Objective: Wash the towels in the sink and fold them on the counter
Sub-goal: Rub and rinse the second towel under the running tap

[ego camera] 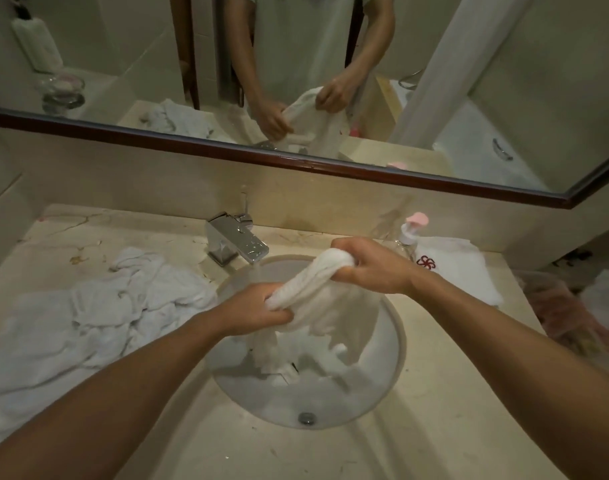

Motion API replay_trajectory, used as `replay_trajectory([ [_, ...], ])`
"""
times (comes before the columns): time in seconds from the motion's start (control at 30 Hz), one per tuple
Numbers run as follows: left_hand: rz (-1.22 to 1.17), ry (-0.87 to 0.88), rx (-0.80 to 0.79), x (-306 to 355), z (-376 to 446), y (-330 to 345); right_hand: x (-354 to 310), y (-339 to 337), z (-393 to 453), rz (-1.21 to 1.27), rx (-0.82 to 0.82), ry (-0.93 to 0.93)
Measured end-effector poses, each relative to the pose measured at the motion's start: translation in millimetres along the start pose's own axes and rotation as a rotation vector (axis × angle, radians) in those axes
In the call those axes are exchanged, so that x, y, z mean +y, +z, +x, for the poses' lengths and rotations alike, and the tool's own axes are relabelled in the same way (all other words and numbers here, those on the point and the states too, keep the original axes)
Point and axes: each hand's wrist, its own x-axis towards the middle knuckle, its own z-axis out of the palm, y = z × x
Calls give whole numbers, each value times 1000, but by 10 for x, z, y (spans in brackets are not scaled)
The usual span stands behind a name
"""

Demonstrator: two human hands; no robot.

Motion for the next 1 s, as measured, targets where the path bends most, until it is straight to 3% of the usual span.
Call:
replay_trajectory([
  [0.1,202,4,-81,62,30,-23,142,-18,-92,0,18,59],
  [0.2,570,3,12,193,117,-97,158,18,-117,48,-81,142],
  [0.3,396,18,115,383,179,-238,157,107,-101,0,-207,218],
  [0.4,304,79,55,681,163,-319,121,243,-54,43,-277,193],
  [0.53,488,88,79,938,250,-323,17,369,67,438,-138,87],
  [0.63,553,82,100,882,250,-407,9,375,120,288,-85,78],
  [0.73,372,84,166,642,157,-444,-52,289,122,353,22,56],
  [0.9,-142,37,425,308,129,-64,-248,366,198,414,87,14],
  [1.0,-218,-27,480,177,120,130,-152,533,279,228,79,57],
])
